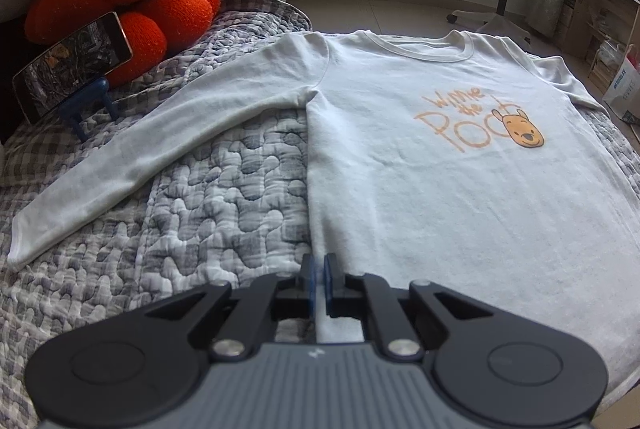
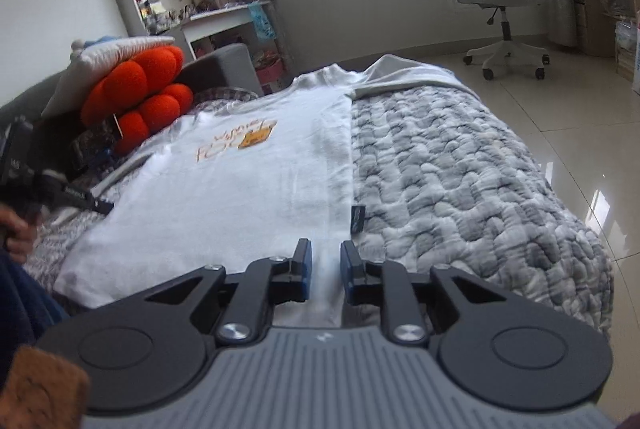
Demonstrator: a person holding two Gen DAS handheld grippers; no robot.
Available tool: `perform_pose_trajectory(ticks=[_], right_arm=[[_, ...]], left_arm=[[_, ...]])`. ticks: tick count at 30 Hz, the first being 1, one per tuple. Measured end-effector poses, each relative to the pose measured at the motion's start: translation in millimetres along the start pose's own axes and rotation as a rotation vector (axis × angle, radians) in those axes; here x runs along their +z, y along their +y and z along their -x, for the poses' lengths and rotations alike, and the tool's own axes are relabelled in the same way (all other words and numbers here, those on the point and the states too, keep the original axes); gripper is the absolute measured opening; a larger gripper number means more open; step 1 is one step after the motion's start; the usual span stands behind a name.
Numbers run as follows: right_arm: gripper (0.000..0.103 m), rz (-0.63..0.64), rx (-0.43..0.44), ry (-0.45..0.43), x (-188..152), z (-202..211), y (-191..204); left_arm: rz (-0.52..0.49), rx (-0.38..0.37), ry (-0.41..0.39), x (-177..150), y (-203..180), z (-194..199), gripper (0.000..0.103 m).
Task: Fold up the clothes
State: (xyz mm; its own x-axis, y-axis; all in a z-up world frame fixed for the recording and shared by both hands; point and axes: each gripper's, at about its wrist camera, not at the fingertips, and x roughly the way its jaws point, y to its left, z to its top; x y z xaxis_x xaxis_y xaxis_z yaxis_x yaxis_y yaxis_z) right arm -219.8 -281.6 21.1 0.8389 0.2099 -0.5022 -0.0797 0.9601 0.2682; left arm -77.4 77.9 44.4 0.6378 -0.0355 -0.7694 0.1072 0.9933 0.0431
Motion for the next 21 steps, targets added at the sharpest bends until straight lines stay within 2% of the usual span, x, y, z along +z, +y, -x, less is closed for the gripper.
perform_pose_trajectory(ticks=[3, 11, 14, 21], right_arm=[[0.01, 0.045, -0.015, 0.028, -3, -3, 6], [0.01, 0.158, -0.053, 0.087, -11, -6, 19], [0.012, 0.118, -0.04, 0.103, -4, -4, 15], [0.018, 0.001, 0.016, 0.066, 22, -4, 1]], left_arm=[[0.023, 0.0, -0.005, 5, -1, 1, 0.006], [-0.002, 0.024, 0.018, 14, -25, -8, 0.006], [0.016, 0.024, 0.021, 17, -28, -10, 0.006], [0.086, 0.022, 0.022, 31, -30, -21, 0.006]])
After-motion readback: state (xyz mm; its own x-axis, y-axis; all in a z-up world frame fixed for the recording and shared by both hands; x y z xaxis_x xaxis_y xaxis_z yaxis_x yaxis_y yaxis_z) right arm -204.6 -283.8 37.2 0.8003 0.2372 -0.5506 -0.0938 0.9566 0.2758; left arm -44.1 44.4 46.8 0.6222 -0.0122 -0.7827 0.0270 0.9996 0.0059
